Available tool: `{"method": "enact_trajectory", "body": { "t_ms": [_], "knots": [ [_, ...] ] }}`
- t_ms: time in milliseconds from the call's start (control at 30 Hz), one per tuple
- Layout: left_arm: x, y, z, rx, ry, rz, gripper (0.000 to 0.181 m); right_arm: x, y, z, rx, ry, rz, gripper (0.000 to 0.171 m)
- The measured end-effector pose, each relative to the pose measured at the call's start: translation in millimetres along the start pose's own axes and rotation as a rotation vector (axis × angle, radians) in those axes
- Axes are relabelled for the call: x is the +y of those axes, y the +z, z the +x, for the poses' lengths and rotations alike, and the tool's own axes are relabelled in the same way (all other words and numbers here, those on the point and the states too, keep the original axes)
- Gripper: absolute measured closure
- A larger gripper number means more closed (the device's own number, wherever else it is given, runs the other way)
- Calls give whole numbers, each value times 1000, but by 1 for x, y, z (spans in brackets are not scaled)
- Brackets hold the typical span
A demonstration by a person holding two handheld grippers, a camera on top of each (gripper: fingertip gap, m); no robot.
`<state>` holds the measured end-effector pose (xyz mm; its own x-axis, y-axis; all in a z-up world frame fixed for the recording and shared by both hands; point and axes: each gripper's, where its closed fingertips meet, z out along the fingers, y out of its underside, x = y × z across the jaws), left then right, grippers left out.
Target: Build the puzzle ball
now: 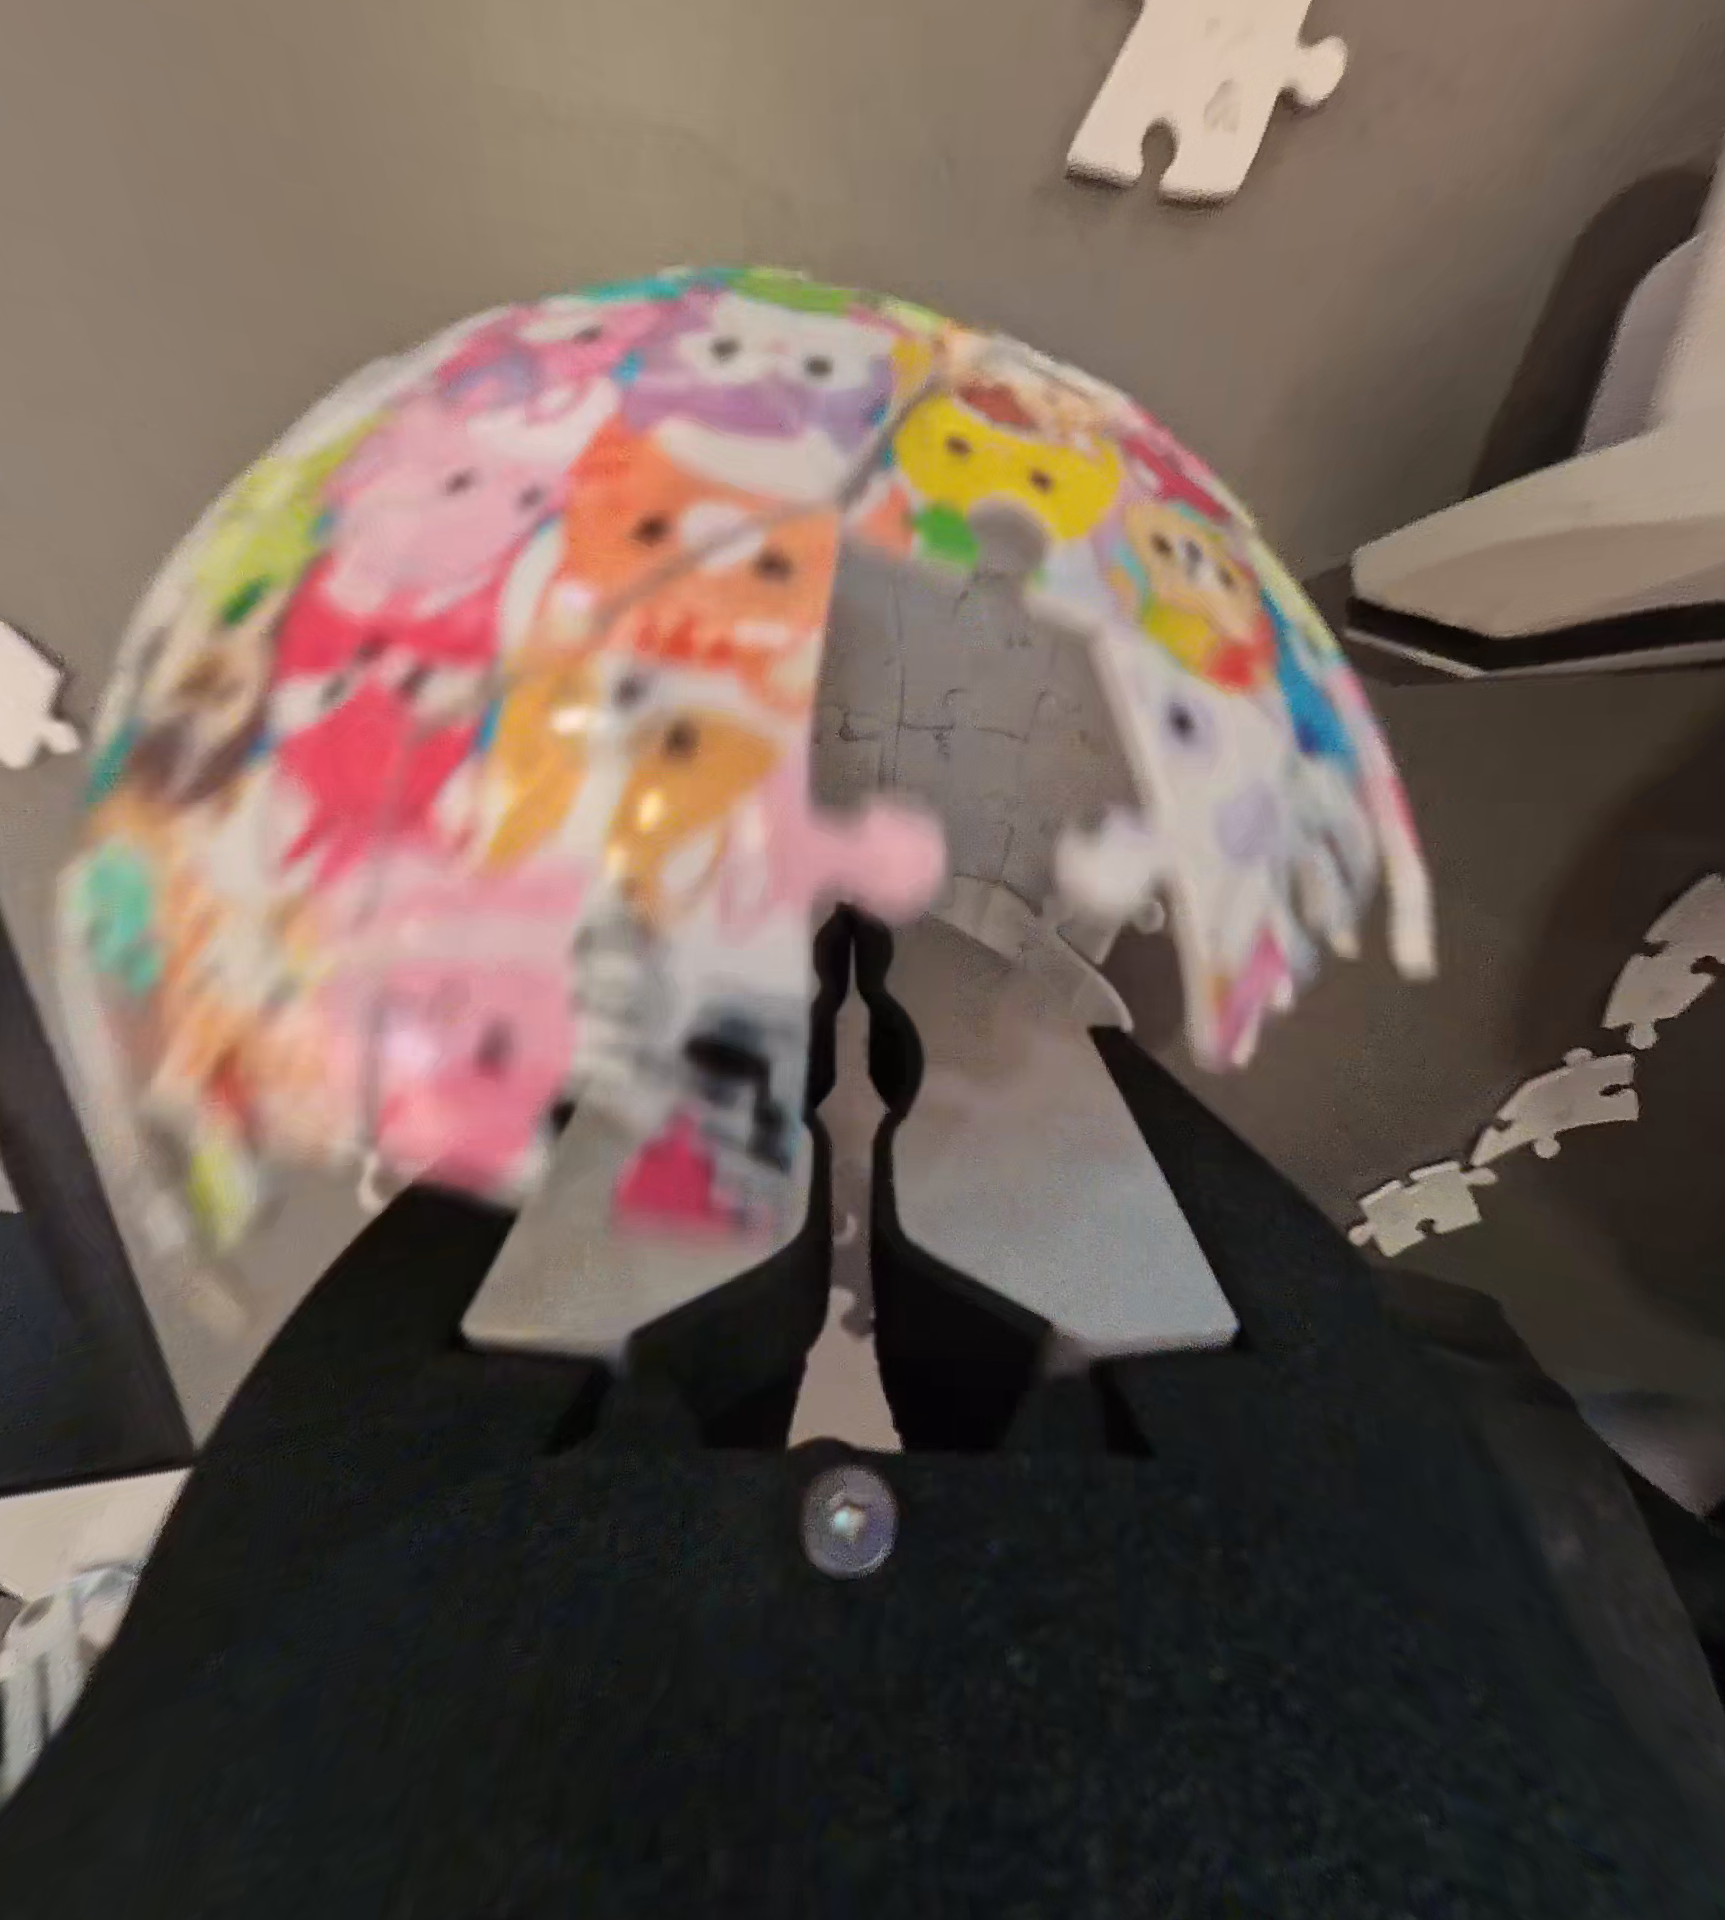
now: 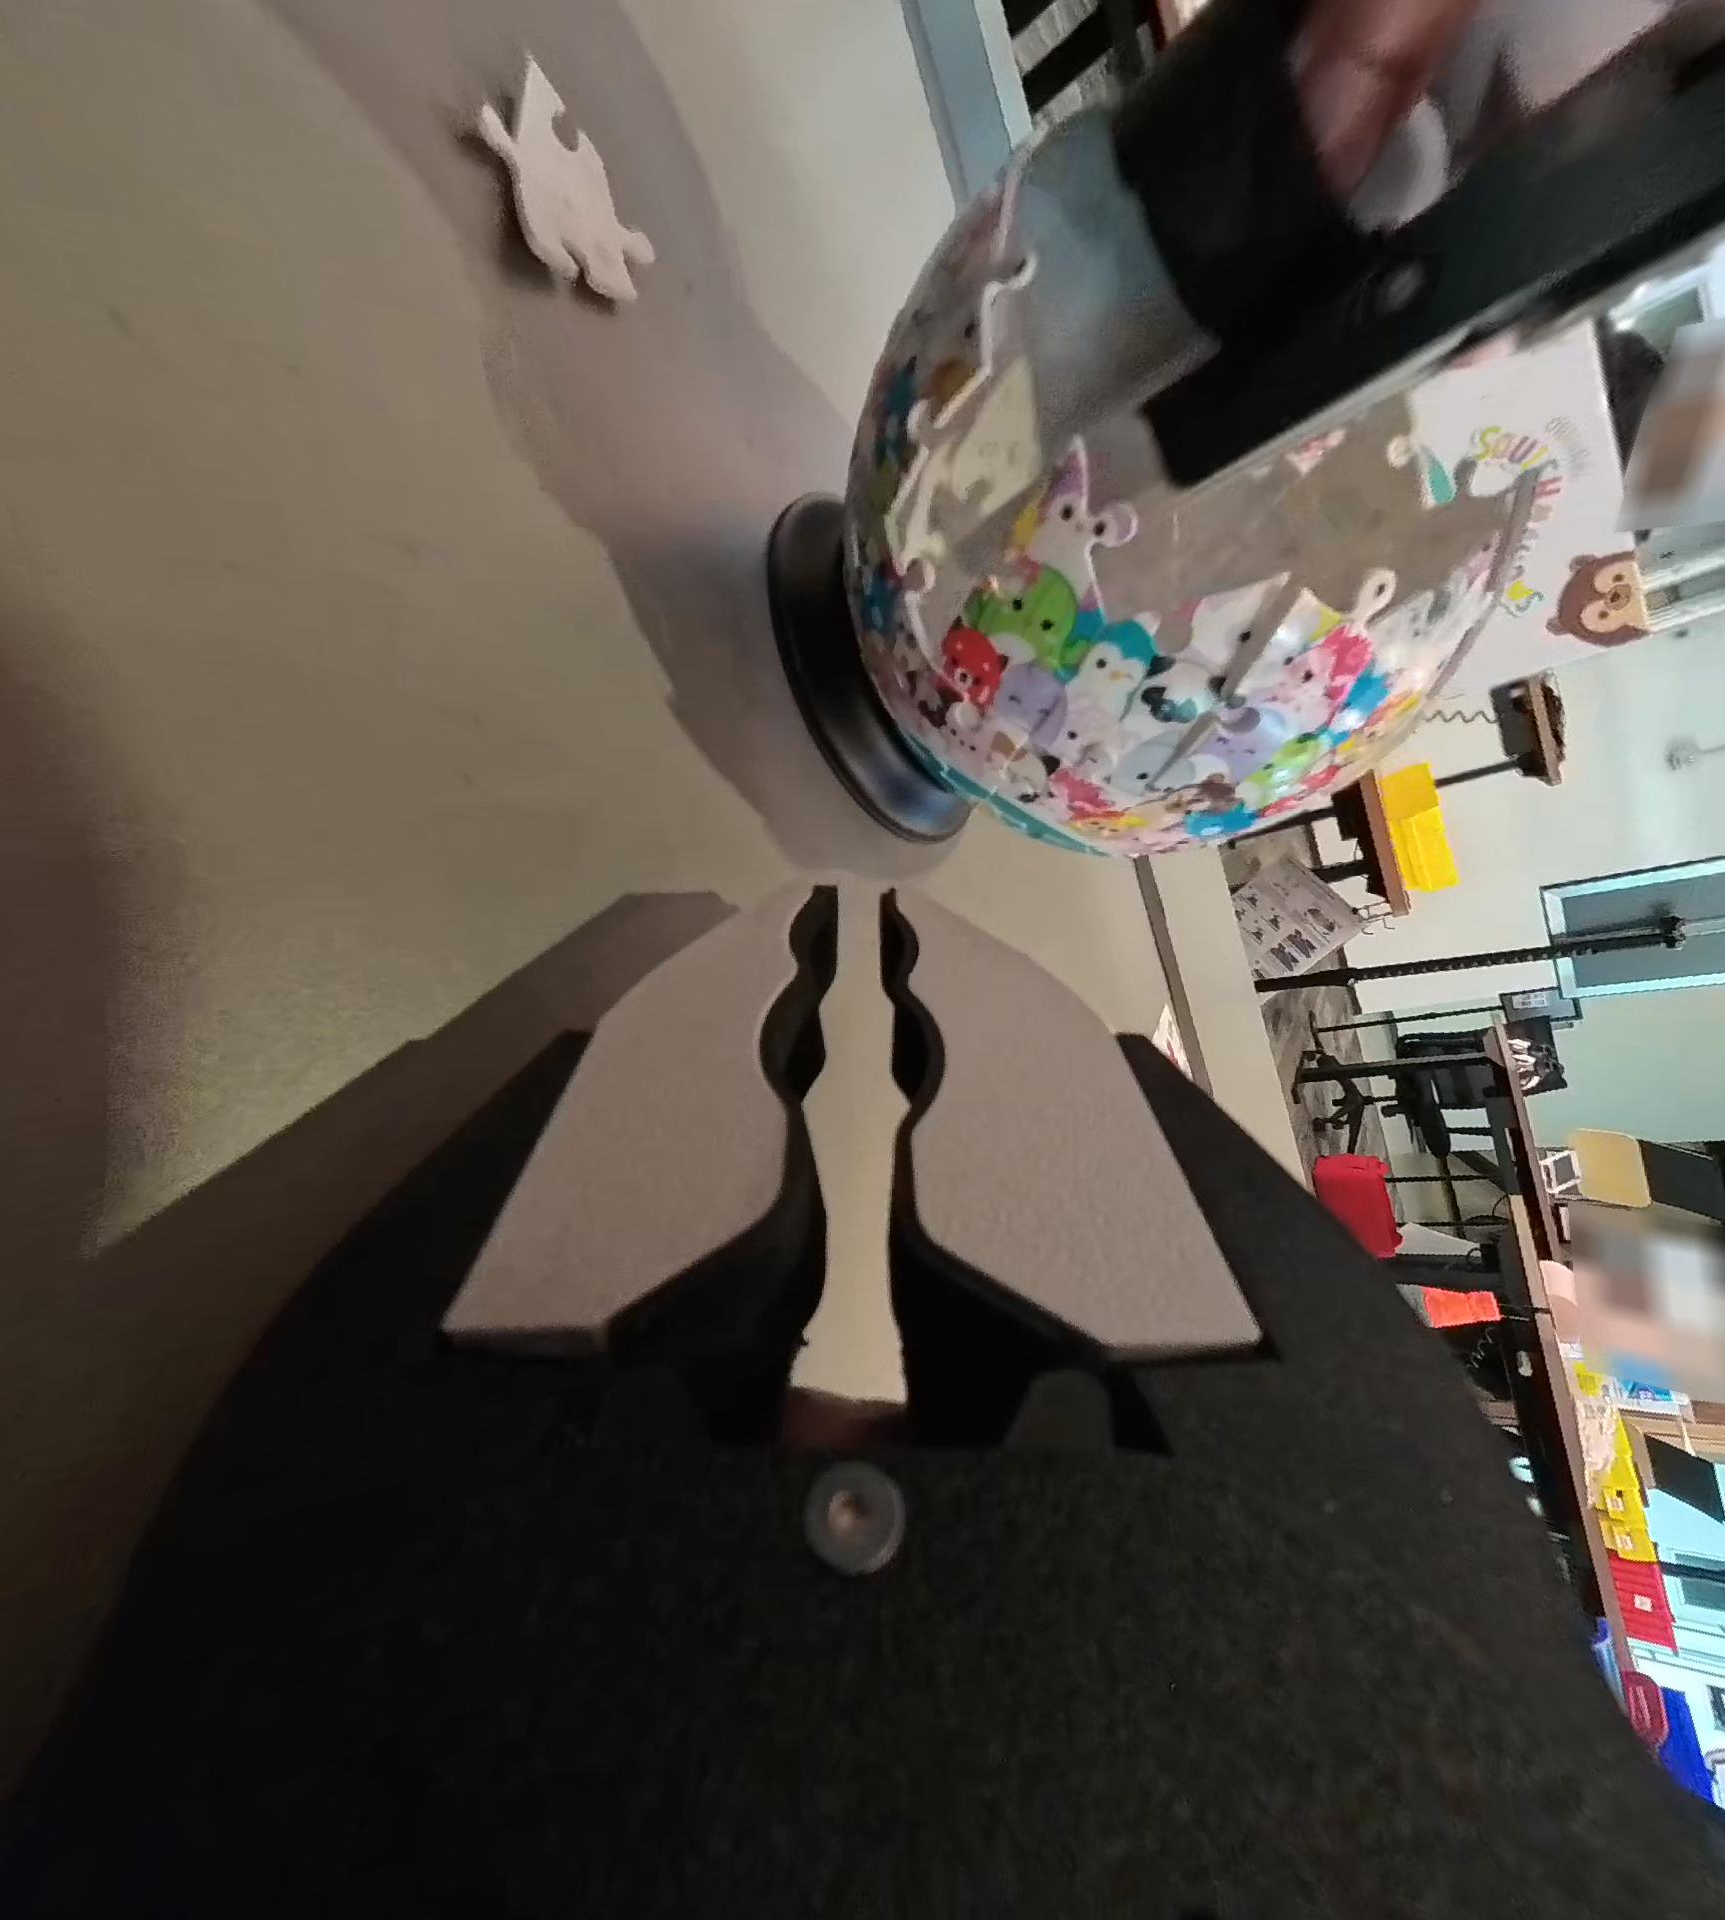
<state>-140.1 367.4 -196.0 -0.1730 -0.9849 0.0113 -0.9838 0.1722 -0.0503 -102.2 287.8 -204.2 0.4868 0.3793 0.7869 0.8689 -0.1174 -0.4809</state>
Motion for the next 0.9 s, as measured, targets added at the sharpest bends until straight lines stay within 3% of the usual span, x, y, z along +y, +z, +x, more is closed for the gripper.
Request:
{"method": "enact_trajectory", "body": {
  "t_ms": [233,400,500,600,733,900],
  "knots": [
    [15,-63,-9,-85,-110,322,170,-4,-1,6,26,21,27,164],
    [40,-103,-26,-236,-193,665,151,-26,-15,26,38,136,136,163],
    [56,-102,-32,-233,-246,827,145,-44,-27,45,-18,181,179,162],
    [59,-92,-25,-149,-234,957,121,-68,-44,75,-71,289,273,158],
    [54,-82,-12,-121,-229,1085,128,-86,-55,97,-240,513,341,151],
    [59,-67,-16,-168,-326,1153,138,-78,-40,86,-312,528,136,139]
  ]
}}
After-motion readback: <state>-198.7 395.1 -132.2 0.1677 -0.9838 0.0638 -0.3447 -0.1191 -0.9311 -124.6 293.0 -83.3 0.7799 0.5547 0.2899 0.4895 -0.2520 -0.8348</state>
